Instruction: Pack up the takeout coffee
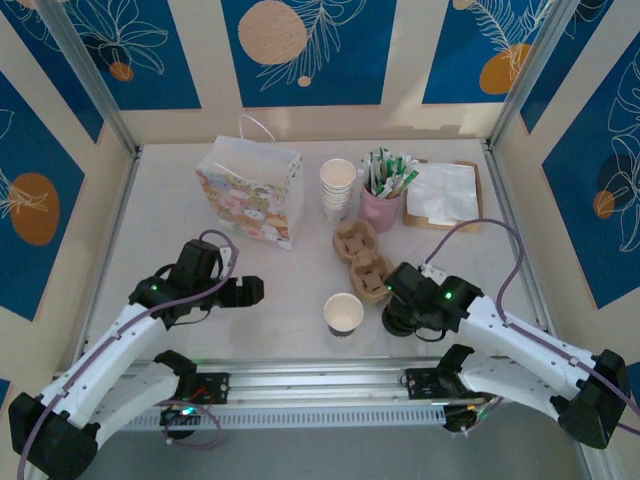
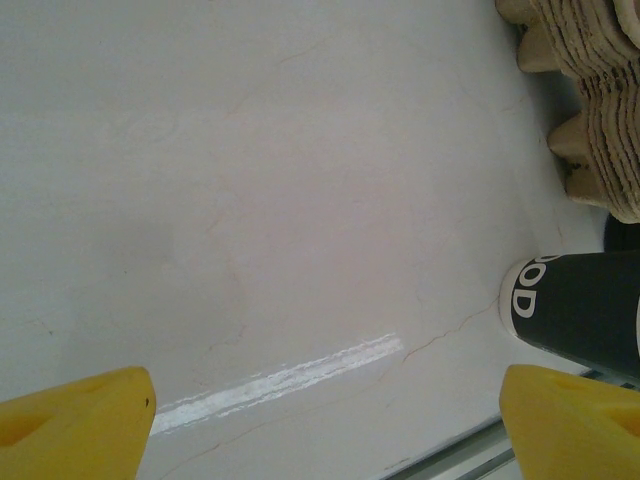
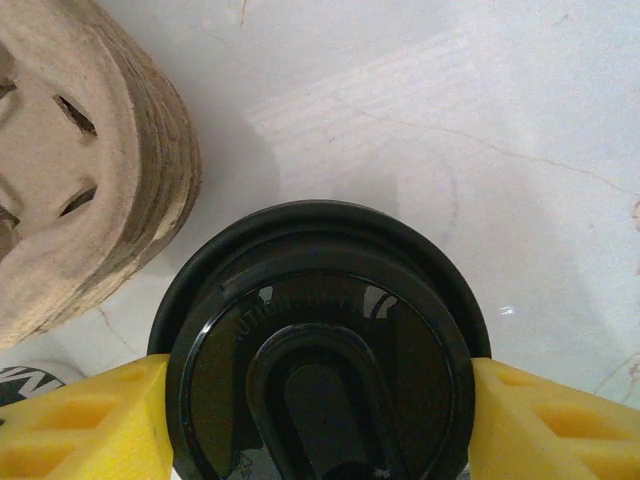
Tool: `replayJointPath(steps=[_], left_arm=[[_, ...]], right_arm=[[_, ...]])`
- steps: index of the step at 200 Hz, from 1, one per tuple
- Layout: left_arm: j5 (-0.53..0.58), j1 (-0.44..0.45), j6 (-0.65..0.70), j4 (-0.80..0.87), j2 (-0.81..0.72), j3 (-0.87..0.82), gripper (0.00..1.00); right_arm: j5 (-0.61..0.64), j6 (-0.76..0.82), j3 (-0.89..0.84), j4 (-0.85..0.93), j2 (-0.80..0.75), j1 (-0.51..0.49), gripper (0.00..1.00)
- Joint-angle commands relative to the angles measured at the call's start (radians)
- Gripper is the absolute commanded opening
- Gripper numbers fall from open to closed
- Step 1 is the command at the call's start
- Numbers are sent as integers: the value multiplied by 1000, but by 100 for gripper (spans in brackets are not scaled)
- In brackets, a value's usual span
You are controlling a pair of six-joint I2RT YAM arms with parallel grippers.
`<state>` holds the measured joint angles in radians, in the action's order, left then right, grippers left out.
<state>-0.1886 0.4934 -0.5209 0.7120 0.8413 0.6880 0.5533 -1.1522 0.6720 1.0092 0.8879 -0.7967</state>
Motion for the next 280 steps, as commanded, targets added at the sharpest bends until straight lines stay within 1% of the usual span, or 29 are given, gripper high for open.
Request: replayJointPath(steps=[1,6,17,28,35,57,81,108,124,147,168,220,242,280], left_arm=[[15,8,4,5,1,8,89],[15,8,4,6,1,9,89],[14,8,4,6,2,8,89],[14,8,4,6,2,9,89],[14,8,5,6,2,9,89],[15,8,4,6,4,9,89],[15,8,5,6,5,9,89],[14,8,6,5,5,9,89],[14,8,6,6,6,10,89],[14,8,6,5,4,11,89],[14,8,5,6,2,11,89],[15,8,6,6,2,10,89],[14,8,6,7,2,10,89],[17,8,6,7,2,10,89]], right_arm=[[-82,54,-24,-93,-44,27,64],[-65,55,-20,-86,-44,25,64],[16,8,8,6,-22,19,63],[42,-23,26,56,-13,19,63],[24,-8,22,36,-21,19,63],[-58,109,1,-72,-84,19,63],[-52,206,41,-52,-100,14,64],[-126,375,99,-82,-97,-6,65],[-147,427,142,-83,-88,-22,66],[-226,505,196,-103,-69,-48,66],[-290,563,240,-110,-30,-90,66],[-283,627,380,-24,148,-248,66],[-249,627,409,8,212,-273,66],[-250,625,429,14,297,-296,66]])
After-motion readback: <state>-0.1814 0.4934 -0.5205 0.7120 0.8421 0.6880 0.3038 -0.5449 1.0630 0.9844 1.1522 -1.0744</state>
